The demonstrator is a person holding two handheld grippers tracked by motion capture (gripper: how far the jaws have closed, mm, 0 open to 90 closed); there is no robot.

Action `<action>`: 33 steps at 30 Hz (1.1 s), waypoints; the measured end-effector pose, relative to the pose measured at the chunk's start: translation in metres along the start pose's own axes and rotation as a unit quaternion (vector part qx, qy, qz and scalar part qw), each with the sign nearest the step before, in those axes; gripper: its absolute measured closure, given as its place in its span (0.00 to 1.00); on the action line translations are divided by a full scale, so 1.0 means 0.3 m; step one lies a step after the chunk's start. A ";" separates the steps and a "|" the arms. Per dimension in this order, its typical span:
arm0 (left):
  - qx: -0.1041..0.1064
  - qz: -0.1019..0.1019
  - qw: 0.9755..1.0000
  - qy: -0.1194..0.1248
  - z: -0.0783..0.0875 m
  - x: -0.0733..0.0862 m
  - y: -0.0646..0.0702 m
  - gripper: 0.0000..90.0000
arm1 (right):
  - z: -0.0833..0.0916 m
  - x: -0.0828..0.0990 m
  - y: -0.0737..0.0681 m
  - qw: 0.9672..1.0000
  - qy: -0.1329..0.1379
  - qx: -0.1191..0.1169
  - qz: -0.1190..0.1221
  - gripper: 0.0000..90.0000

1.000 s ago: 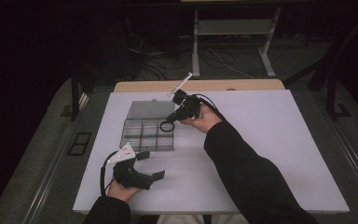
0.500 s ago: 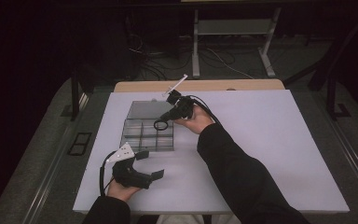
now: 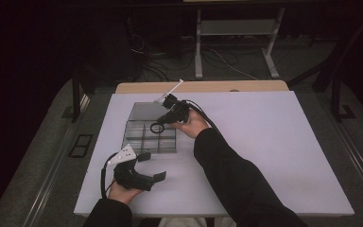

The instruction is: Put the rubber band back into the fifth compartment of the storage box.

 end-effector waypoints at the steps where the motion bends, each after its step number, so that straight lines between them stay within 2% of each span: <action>1: 0.000 0.000 1.000 0.000 0.000 0.000 0.000 0.00 | -0.005 0.000 0.000 1.000 -0.001 0.001 -0.001 0.97; 15: 0.002 0.001 1.000 0.000 -0.003 0.000 -0.002 0.00 | -0.077 0.008 -0.001 1.000 0.001 0.003 -0.018 0.97; 26: 0.002 0.000 1.000 0.001 0.000 -0.001 -0.005 0.00 | -0.132 -0.003 -0.017 1.000 0.004 0.011 -0.016 0.97; 33: 0.002 0.000 1.000 0.000 0.003 -0.001 -0.008 0.00 | -0.145 -0.001 -0.022 1.000 -0.002 0.018 -0.014 0.91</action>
Point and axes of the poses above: each handheld gripper's, and its own axes: z roughly backward along the jaws, x roughly out of its underside, y roughly to its right, the point moved 1 cm from there along -z, roughly forward along the jaws, and after that the axes turned 14 degrees about x, right-handed, at the moved point
